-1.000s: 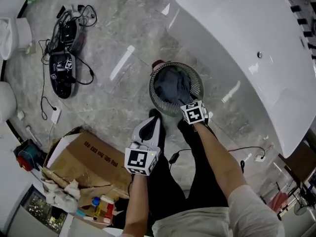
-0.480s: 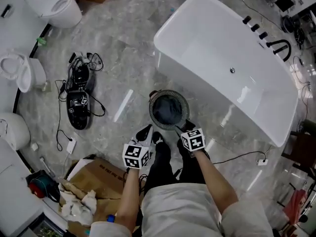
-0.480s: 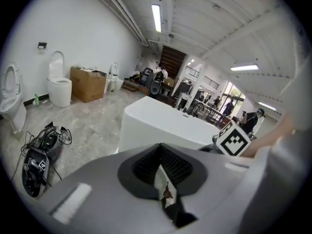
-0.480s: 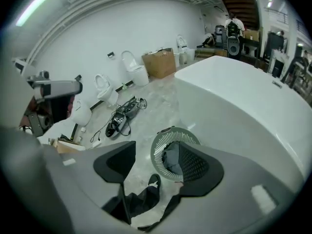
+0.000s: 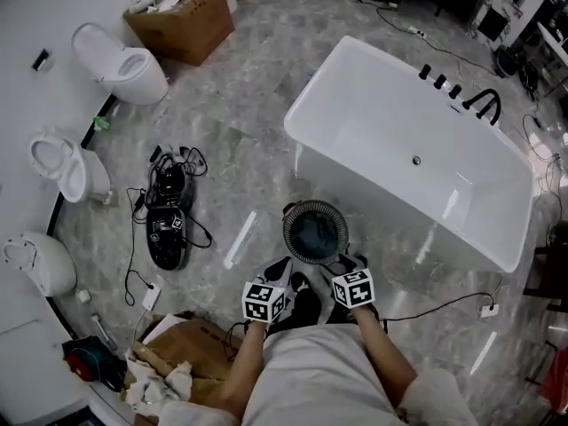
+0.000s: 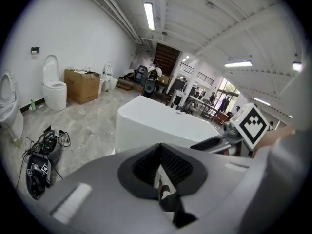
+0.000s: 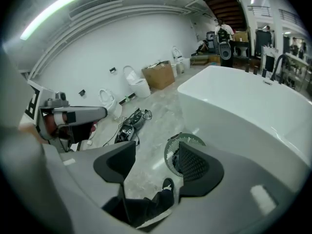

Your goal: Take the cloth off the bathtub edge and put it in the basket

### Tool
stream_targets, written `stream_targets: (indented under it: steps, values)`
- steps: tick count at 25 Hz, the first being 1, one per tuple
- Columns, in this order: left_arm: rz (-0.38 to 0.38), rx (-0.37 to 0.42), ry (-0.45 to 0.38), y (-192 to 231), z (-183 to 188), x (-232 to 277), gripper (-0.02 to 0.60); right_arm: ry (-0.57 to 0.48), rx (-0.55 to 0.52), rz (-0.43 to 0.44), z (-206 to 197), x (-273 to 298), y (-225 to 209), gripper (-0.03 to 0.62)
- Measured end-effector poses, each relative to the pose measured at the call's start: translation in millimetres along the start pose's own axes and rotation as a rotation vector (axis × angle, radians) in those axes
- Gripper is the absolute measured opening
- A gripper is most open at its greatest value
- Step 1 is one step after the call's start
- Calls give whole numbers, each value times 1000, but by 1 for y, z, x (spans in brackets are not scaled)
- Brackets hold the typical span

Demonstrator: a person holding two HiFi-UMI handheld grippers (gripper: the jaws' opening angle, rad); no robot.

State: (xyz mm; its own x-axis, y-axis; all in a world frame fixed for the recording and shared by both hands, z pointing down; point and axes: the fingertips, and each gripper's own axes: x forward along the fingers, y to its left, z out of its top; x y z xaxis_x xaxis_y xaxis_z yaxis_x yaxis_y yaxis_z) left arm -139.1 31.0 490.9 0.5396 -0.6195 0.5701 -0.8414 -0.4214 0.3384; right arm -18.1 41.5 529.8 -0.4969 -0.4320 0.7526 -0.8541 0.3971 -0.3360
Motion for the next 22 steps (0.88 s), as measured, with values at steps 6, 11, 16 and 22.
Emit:
stream_targets:
  steps: [6,11,16,22]
  values:
    - [-20,45,2,-8,9,-2,57,-87,-19,-9,6,-20,11,252]
    - [-30,38,14,-8,7,-3,57,-127,-3,-6,10,-25,10,252]
    - [-5,4,-1,-18,4,-3,57,-153,20,3,6,-34,-3,252]
    - [21,42,17,-24,-10,-20,57,-177,27,4,2,-33,-1,250]
